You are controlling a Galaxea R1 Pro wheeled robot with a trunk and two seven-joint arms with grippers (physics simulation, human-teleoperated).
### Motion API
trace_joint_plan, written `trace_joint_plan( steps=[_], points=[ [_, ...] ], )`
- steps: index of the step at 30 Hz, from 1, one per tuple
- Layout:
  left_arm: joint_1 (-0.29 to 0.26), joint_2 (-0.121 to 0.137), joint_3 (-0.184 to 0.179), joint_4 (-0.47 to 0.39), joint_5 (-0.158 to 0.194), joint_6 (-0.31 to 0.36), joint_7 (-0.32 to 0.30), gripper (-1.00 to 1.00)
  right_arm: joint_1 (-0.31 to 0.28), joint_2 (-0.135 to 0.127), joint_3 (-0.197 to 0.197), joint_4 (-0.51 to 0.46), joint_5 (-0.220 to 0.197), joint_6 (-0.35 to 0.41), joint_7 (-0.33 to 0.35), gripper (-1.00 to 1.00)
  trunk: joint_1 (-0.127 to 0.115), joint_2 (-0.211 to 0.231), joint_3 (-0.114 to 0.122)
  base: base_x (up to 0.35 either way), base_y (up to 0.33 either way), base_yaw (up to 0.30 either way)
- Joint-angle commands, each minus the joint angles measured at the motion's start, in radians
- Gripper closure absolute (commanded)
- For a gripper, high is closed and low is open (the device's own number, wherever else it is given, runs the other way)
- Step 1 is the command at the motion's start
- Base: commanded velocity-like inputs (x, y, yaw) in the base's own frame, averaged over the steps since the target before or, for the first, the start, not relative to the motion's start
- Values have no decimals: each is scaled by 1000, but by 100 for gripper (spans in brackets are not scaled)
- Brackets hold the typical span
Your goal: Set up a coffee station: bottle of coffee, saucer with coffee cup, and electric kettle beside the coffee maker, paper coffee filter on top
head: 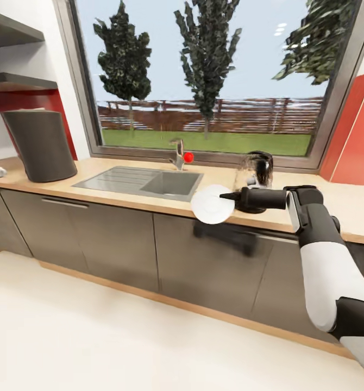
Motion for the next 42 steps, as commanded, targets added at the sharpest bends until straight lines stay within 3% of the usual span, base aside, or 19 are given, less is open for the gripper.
trace_joint_plan(
  steps=[1,28,42],
  points=[
    [-1,0,-8,0,8,-4,-1,-100,-1,1,-3,-1,9,9,10,100,0,-1,-1,197,294,265],
    [-1,-1,-7,0,8,-3,-1,-100,-1,1,-3,22,9,7,11,100,0,-1,12,241,271,263],
    [-1,-1,-7,-1,8,-3,-1,-100,-1,1,-3,61,5,7,9,100,0,-1,13,217,283,37]
  ],
)
